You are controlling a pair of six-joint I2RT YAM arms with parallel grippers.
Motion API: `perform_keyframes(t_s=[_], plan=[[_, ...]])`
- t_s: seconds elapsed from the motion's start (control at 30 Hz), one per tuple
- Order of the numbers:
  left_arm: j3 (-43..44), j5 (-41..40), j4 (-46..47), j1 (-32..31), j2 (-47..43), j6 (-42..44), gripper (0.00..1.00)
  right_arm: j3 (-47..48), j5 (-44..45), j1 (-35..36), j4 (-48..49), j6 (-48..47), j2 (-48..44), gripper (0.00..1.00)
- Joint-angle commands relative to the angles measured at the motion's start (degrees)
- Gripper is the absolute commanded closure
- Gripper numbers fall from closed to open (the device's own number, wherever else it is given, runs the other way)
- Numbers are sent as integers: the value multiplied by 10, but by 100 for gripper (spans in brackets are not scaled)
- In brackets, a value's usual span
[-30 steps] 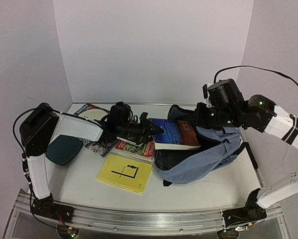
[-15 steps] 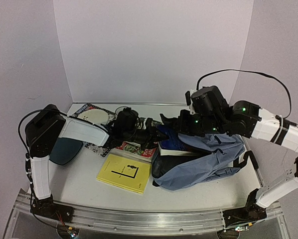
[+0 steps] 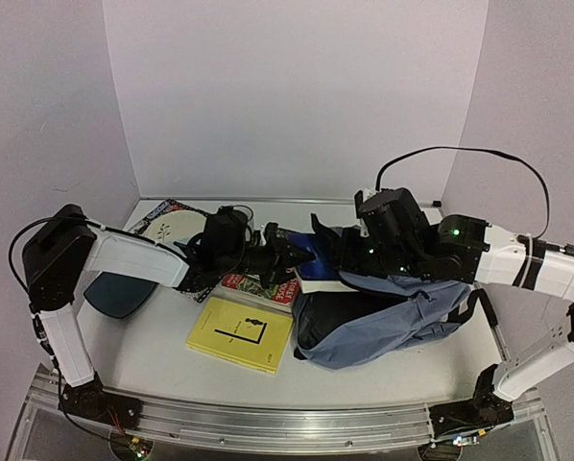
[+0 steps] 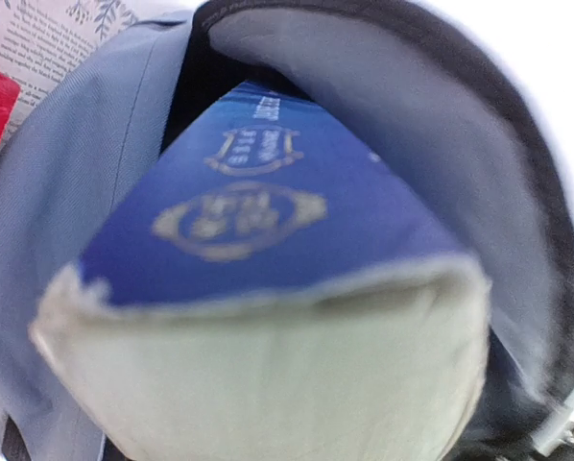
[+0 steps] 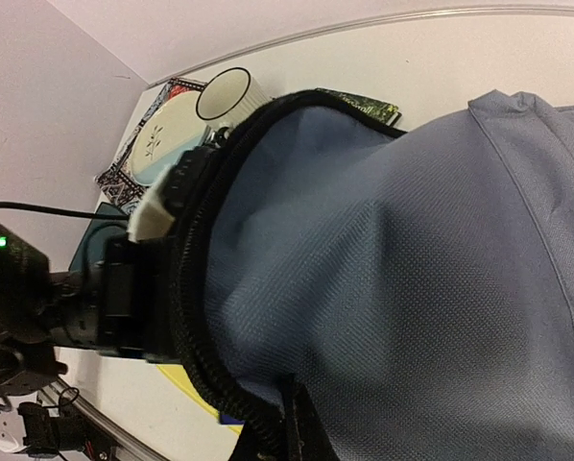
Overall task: Pack the student bag
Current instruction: Place the book in the largest pocket of the bag.
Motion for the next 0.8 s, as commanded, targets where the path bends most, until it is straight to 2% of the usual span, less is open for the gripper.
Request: perform_keyframes(t_s=[0.0, 0.27, 0.5, 0.67, 0.77], plan=[[-6, -28, 165, 17, -103, 8, 100, -12, 39, 3, 31, 18, -31, 100], [55, -10, 165, -19, -41, 11, 100, 28, -46, 7, 91, -12, 2, 100], [95, -9, 166, -45, 28, 25, 100, 58, -105, 16, 103, -27, 4, 100], [121, 7, 165, -55, 73, 40, 100, 15, -72, 16, 97, -25, -19, 100], [121, 24, 163, -62, 105, 46, 94, -25, -11, 16, 80, -18, -44, 100]])
